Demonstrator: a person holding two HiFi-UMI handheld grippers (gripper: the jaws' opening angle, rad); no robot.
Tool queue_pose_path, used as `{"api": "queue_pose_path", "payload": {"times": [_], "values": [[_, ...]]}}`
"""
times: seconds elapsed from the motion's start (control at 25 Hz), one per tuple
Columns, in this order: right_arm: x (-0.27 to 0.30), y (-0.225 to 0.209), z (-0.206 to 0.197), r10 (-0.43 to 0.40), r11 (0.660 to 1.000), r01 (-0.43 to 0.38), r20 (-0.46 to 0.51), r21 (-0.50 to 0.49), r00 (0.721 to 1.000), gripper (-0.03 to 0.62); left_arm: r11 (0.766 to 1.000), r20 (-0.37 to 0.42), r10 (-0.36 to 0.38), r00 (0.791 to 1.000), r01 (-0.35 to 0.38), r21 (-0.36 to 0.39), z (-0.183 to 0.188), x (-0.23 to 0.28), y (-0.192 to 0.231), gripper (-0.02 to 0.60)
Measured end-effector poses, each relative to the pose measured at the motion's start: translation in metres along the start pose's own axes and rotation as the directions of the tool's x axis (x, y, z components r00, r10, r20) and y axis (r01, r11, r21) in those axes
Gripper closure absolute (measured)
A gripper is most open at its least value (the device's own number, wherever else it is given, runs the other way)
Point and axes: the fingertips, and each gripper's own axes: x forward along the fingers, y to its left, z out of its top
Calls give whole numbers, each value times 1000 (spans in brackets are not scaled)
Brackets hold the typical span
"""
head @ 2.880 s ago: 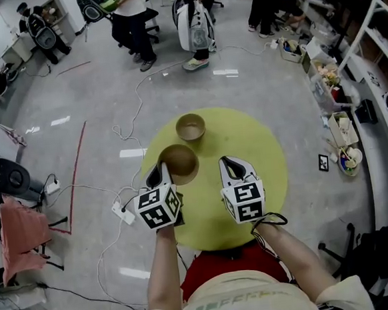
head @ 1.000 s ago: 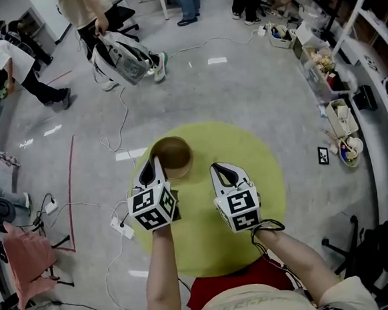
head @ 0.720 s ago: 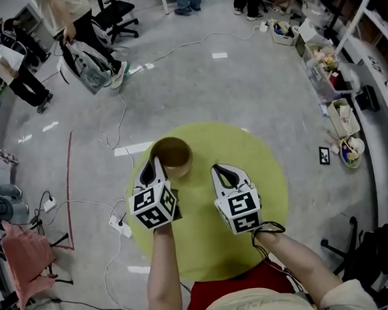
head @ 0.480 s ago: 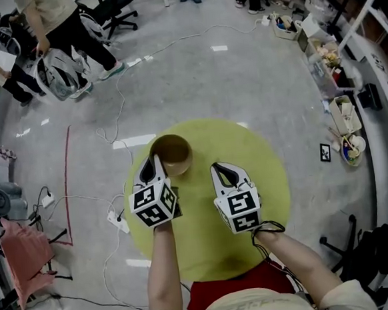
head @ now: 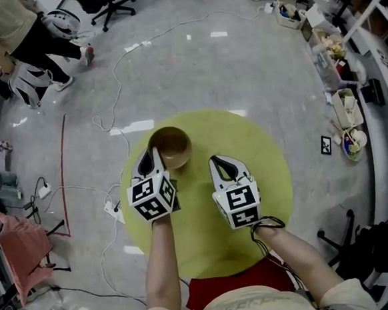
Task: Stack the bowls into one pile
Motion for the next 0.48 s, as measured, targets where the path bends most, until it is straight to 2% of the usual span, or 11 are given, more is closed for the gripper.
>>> {"api": "queue_pose_path", "payload": {"times": [0.48], "values": [[19, -8, -10, 7, 1000, -7, -29, 4, 1000, 557, 999, -39, 31, 999, -30, 14, -14, 18, 4, 549]]}}
